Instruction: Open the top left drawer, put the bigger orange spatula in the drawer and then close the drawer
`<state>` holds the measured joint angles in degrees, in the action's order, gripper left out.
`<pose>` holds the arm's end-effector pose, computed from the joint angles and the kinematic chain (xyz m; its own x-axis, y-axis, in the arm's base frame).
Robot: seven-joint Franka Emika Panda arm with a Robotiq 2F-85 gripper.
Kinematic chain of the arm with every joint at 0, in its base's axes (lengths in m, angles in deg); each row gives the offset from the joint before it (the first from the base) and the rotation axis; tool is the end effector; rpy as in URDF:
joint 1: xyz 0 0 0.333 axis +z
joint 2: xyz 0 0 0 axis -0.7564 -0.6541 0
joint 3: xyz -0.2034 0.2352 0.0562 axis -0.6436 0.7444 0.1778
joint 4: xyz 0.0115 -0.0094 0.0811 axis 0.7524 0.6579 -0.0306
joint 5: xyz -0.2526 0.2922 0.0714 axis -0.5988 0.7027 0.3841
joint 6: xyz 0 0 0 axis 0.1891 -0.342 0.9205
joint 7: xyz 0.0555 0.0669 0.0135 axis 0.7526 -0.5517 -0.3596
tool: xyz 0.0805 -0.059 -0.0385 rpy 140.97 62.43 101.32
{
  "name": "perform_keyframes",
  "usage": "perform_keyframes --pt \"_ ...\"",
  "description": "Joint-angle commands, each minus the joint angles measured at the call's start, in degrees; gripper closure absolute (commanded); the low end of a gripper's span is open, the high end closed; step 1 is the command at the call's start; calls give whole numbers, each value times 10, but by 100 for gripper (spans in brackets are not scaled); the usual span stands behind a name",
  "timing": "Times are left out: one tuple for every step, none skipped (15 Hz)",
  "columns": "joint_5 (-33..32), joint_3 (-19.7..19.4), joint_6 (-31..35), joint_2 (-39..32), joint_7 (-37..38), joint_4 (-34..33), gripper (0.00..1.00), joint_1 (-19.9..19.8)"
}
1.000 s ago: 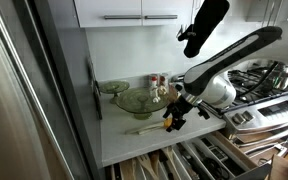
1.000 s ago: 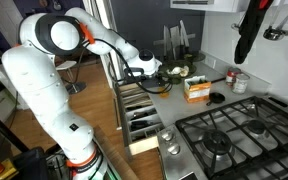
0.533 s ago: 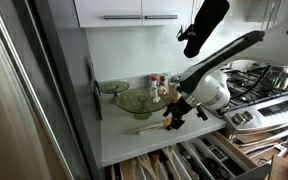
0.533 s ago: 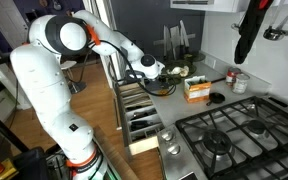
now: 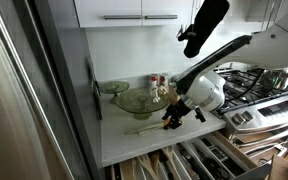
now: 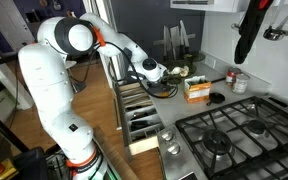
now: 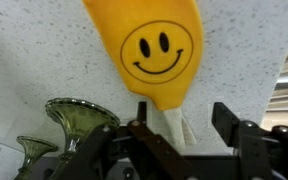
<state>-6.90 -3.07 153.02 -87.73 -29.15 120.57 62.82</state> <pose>0.5214 0.0564 0.2997 0.4619 0.6598 0.5927 0.7319 -0.6610 0.1654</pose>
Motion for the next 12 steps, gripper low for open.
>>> perform_keyframes --pt "35 1 7 -19 -39 -12 57 -6" --pt "44 1 5 -21 -47 -14 57 -7" --pt "48 1 6 -23 -51 -16 50 -8" --pt "53 0 6 -25 -56 -17 38 -10" --pt "57 0 5 -26 -60 -17 31 -11" --pt "61 0 4 -26 -65 -17 45 -12" --pt "63 0 2 -25 -69 -16 61 -13" --pt "65 0 3 -24 -73 -15 68 -13" --pt "65 0 2 -20 -74 -13 74 -14" --pt "66 0 2 -18 -77 -13 84 -16" --pt "66 -1 0 -14 -77 -12 90 -16" --pt "66 -1 1 -11 -78 -10 92 -16"
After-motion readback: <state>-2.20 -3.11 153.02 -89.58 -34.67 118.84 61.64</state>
